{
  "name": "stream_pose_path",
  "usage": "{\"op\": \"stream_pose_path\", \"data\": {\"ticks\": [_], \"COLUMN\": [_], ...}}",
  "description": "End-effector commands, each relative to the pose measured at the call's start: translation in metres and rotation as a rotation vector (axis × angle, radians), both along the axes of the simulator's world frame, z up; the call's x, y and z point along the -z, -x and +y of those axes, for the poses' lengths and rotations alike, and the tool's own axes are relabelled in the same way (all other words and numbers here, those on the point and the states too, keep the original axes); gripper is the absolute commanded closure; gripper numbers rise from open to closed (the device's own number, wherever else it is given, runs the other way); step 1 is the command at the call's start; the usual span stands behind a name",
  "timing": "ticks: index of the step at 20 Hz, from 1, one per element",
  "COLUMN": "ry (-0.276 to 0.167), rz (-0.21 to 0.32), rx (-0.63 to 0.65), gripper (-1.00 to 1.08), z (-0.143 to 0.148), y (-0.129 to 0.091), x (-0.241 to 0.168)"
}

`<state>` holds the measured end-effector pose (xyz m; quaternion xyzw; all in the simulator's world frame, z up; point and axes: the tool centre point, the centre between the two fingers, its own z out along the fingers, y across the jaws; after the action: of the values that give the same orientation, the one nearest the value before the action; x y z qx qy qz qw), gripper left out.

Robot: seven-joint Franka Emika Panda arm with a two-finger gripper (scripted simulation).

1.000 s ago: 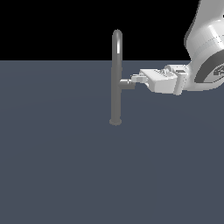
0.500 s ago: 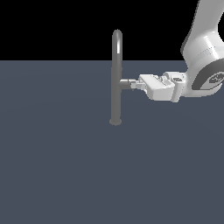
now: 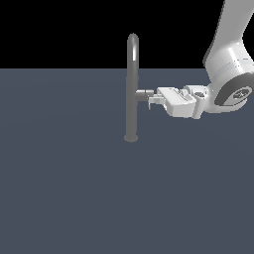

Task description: Turn on the faucet by rotating a designated handle.

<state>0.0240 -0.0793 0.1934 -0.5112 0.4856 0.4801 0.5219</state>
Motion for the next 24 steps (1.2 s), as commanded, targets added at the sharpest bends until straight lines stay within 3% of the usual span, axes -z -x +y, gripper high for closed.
{"op": "stream_pose_path", "data": {"ticks": [1, 12, 13, 14, 15, 24], "ry": [0.002, 0.004, 0.004, 0.032, 0.045, 0.026], "rz": [0.011, 0.058, 0.058, 0.024, 0.009, 0.033], "rx": [0.004, 0.017, 0.017, -0.073, -0.114, -0.052], "gripper": [1.08, 1.08, 1.08, 1.08, 1.08, 1.08], "z": [0.002, 0.001, 0.001, -0.029, -0.002, -0.001], "y": [-0.005, -0.02, -0.02, -0.006, -0.003, -0.027], "x": [0.012, 0.055, 0.055, 0.015, 0.006, 0.031]}}
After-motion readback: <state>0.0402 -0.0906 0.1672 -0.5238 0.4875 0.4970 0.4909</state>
